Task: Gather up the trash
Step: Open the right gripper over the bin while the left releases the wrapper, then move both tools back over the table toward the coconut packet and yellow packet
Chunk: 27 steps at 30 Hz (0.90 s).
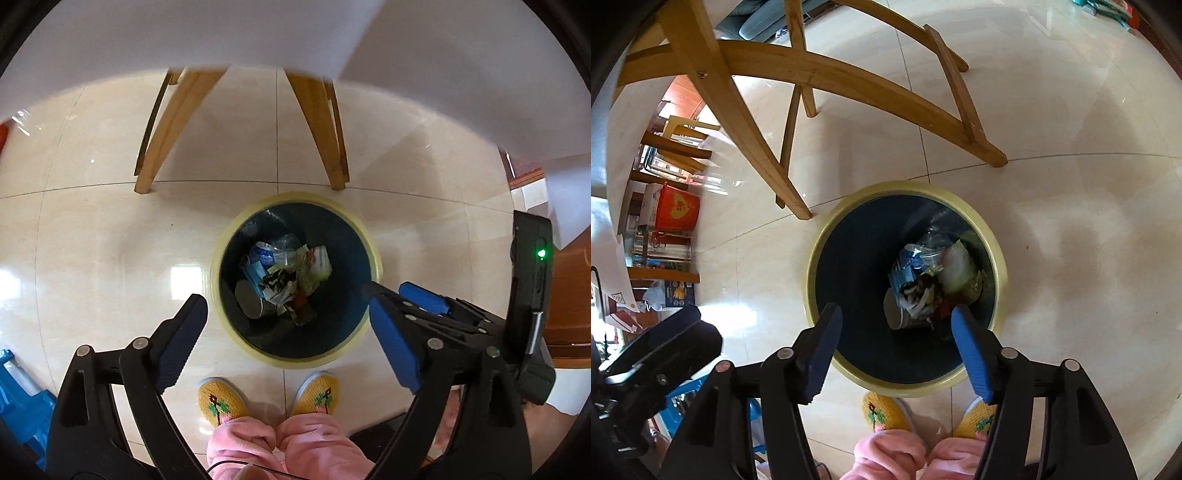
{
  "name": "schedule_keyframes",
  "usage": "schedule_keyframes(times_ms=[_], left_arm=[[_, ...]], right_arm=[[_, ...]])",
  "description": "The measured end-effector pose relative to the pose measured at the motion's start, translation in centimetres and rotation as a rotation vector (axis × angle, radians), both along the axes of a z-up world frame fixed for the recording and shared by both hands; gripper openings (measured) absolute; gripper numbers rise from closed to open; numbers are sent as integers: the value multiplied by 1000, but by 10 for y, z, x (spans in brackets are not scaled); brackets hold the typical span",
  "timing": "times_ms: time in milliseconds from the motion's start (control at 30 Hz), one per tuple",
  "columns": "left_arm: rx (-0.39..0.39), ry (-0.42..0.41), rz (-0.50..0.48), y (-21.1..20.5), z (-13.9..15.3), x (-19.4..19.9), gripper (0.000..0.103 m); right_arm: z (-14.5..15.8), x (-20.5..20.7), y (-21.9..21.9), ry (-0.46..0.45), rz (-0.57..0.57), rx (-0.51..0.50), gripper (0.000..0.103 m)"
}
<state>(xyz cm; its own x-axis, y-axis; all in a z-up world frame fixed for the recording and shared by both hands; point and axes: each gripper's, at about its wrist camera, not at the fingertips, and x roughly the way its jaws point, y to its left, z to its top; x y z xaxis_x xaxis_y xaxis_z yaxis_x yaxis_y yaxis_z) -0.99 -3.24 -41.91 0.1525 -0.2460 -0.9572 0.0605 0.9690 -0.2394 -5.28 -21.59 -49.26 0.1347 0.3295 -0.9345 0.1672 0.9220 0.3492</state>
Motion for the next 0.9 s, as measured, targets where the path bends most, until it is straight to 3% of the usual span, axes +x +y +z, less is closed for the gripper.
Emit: schedule_keyframes(times_ms=[133,400,667,900], left_arm=[[9,-22,-5,2,21,-2,91],[23,-61,23,6,82,-11,91],[46,-120,21,6,168,-24,91],[60,-185,13,2,254,-37,91]], right_arm=[[21,0,5,-27,21,-13,64],[94,-12,6,-66,20,-11,64],[179,-25,3,-92,40,-9,64],[271,-39,-1,-146,54,1,64]])
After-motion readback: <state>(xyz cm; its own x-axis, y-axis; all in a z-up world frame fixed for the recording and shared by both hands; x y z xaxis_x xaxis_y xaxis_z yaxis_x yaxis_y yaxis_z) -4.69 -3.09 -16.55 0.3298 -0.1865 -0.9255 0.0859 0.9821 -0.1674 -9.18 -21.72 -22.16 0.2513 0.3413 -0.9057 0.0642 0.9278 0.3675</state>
